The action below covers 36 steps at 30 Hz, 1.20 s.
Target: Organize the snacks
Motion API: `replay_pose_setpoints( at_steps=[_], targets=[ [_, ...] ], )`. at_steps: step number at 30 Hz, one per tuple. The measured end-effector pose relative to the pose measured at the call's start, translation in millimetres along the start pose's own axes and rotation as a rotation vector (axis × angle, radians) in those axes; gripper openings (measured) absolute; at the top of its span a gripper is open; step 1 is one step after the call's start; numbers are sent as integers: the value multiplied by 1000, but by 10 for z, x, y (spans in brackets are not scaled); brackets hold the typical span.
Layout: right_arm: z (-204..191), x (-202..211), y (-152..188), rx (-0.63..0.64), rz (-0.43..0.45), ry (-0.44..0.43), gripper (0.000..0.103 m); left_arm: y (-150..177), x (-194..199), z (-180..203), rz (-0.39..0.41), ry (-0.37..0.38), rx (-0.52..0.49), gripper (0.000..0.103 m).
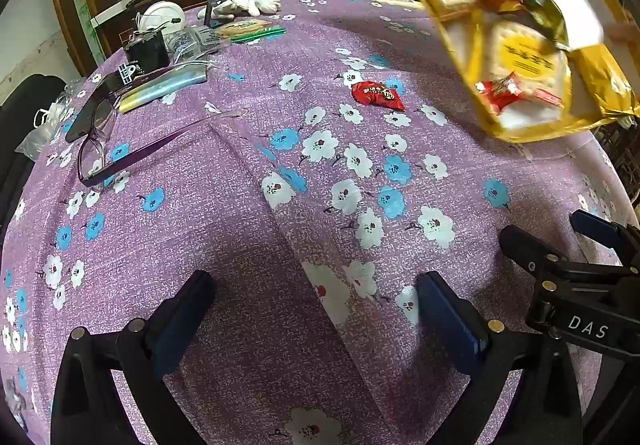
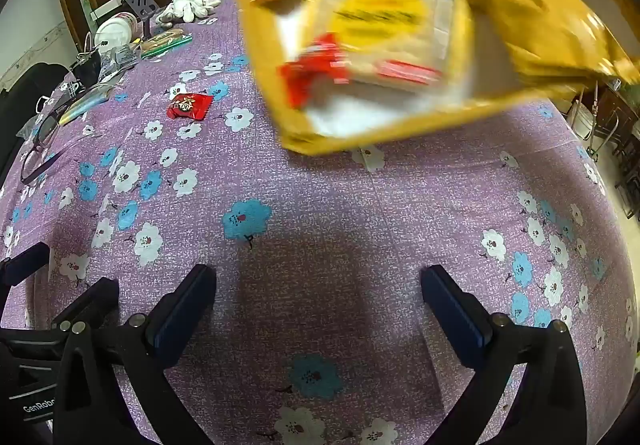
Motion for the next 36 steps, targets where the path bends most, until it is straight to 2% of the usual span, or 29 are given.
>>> replay_pose_setpoints(
  at_steps=[36],
  targets=[
    [-36, -44, 24, -2, 1, -2, 103, 10, 16, 25, 0, 0, 0, 103]
  ],
)
Point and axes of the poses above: each gripper's, at about its wrist camera, not at the fingertips, and x roughly against the way its jaws point, z to its right, y to its underside, the point moved 4 cm from there along -x, roughly the way its jaws point
